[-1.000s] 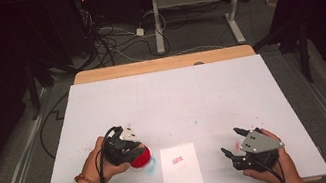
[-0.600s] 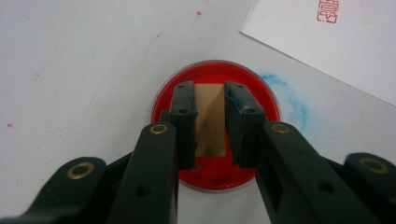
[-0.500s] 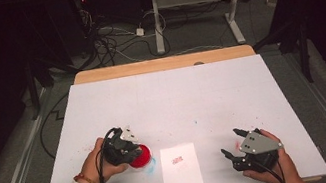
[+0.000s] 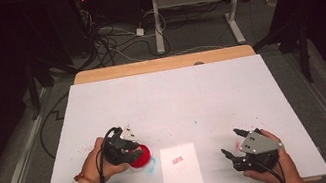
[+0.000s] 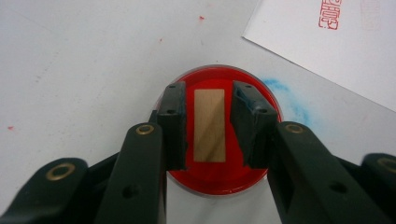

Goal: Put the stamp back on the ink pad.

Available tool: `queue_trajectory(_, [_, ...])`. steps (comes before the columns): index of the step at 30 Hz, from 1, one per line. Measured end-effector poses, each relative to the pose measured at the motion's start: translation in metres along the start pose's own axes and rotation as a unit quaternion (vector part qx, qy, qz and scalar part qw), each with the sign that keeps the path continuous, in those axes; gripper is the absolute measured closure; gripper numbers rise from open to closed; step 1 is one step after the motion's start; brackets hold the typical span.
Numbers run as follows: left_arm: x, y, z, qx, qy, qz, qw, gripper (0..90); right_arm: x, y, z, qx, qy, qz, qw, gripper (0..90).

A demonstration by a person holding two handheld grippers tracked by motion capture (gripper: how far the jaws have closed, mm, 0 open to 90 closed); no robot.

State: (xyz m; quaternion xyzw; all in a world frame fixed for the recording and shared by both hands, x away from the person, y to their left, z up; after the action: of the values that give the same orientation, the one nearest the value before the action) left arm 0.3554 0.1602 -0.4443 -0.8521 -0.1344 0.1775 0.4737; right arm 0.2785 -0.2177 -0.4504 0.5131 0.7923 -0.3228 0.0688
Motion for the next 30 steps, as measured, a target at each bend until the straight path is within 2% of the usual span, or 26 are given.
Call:
queue_trajectory(2, [-0.0011,-0.0019,0.0,-0.001,0.003,0.009,1.0,73.4,0.0002,0.0002,0.0,0.001,0.0,0.001,1.0,29.7])
queue_trajectory(3, [-0.0023,-0.002,-0.0003,0.004,0.006,0.009,0.9999,73.5,0.0004,0.0002,-0.0002,0.001,-0.001,0.001,1.0,29.7])
queue_trajectory(22, [-0.0003,0.0031,-0.0001,0.006,0.001,0.007,1.0,73.2,0.003,0.0001,-0.0006,0.002,-0.009,-0.002,1.0,29.8])
queue_trajectory(30, [-0.0009,-0.0001,-0.0008,-0.003,0.0,0.005,1.0,70.6,0.0022,-0.0005,-0.0008,-0.001,-0.006,-0.003,1.0,29.7])
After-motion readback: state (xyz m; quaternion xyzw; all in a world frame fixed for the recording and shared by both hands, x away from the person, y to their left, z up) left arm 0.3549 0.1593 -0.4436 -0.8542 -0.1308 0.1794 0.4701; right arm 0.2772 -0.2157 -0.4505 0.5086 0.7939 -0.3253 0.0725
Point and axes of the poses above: each handheld gripper's, and its own axes: y roughly forward along the jaws, z roughly out of its underside, x roughly to its left, the point moved 1 cm from there along y, roughly forward along the jaws, and after that the axes turned 14 degrees about z, right-handed, at the moved point
